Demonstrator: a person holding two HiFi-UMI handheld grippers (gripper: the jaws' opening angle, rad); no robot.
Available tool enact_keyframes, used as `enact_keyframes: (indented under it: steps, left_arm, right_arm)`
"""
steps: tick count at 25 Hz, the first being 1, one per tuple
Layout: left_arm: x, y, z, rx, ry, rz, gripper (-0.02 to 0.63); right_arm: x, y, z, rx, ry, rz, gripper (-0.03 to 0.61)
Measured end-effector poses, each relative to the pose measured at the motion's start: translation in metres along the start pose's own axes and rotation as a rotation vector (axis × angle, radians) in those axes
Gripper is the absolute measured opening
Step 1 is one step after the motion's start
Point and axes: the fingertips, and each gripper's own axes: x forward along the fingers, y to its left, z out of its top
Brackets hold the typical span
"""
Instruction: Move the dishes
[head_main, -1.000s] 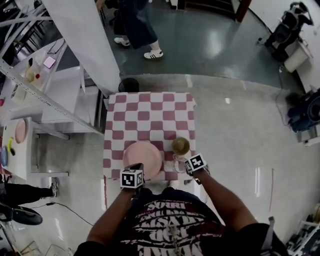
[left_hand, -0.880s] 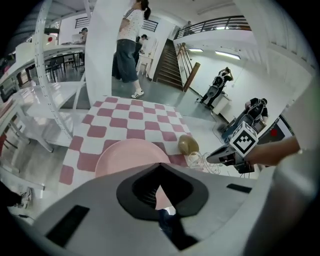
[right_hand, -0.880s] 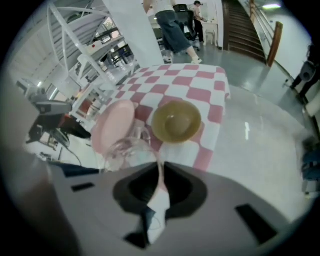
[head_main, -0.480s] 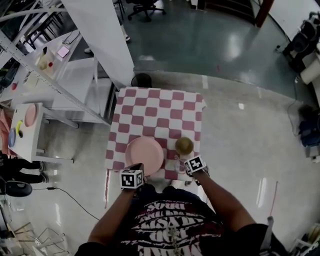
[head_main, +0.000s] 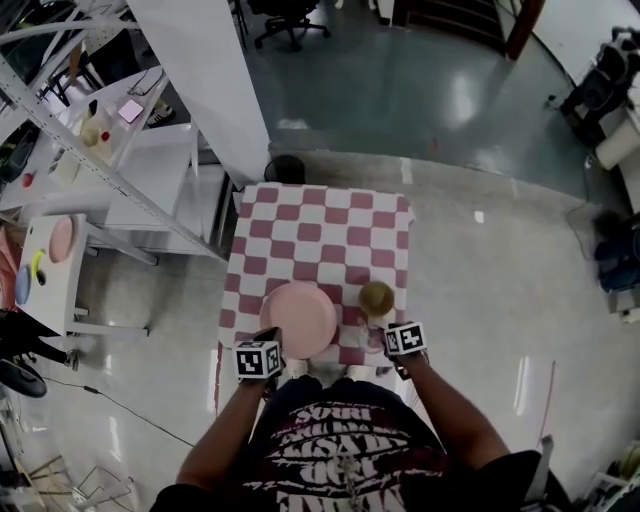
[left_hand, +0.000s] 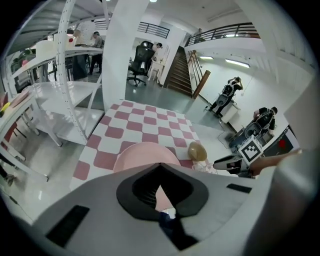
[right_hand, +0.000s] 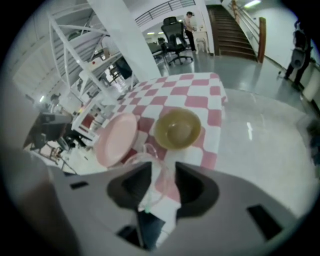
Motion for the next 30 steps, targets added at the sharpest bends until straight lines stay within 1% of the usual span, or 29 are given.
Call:
enact_keyframes:
  steps: [3,5,8,10,11,13,16,18,20,22,23,26,30]
  left_arm:
    - [-0.006,0.004,0.020,0.004,-0.040,-0.028,0.025]
    - [-0.017,0.006,0.038,0.010,-0.104,-0.046,0.025]
    - [-0.044,-0.001,0.081,0.056,-0.250,-0.084,0.025]
    - [-0.066,-0.013,0.111,0.095,-0.352,-0.116,0.025]
    - [-0.079,-0.019,0.127,0.115,-0.403,-0.128,0.025]
    - [-0.110,-0.033,0.157,0.163,-0.511,-0.141,0.025]
    - [-0.162,-0.059,0.199,0.240,-0.676,-0.158,0.025]
    - [-0.191,-0.075,0.214,0.278,-0.768,-0.172,0.025]
    - [-0.212,-0.087,0.220,0.305,-0.842,-0.178,0.025]
    - [-0.217,-0.093,0.217,0.324,-0.879,-0.175,0.025]
    - [-0.216,-0.095,0.213,0.330,-0.878,-0.174,0.025]
    - [-0.213,-0.093,0.206,0.330,-0.854,-0.184,0.025]
    - [-0.218,-0.083,0.205,0.328,-0.850,-0.186,0.025]
  right_arm:
    - [-0.027,-0.002,0.013,-0.014,-0.077,-0.046,0.161]
    - [-0.057,0.008,0.032,-0.015,-0.189,-0.044,0.161]
    - [-0.121,0.049,0.080,-0.059,-0.442,0.022,0.150]
    - [-0.164,0.082,0.111,-0.129,-0.598,0.055,0.099]
    - [-0.183,0.099,0.125,-0.167,-0.657,0.059,0.072]
    - [-0.216,0.129,0.148,-0.238,-0.738,0.052,0.048]
    - [-0.259,0.167,0.181,-0.329,-0.839,0.042,0.040]
    - [-0.289,0.191,0.196,-0.383,-0.907,0.031,0.038]
    - [-0.314,0.212,0.207,-0.432,-0.995,0.019,0.037]
    - [-0.327,0.228,0.211,-0.464,-1.107,0.024,0.037]
    - [-0.328,0.232,0.209,-0.462,-1.133,0.026,0.037]
    - [-0.320,0.238,0.202,-0.438,-1.125,0.013,0.037]
    - [-0.317,0.241,0.202,-0.418,-1.103,0.005,0.037]
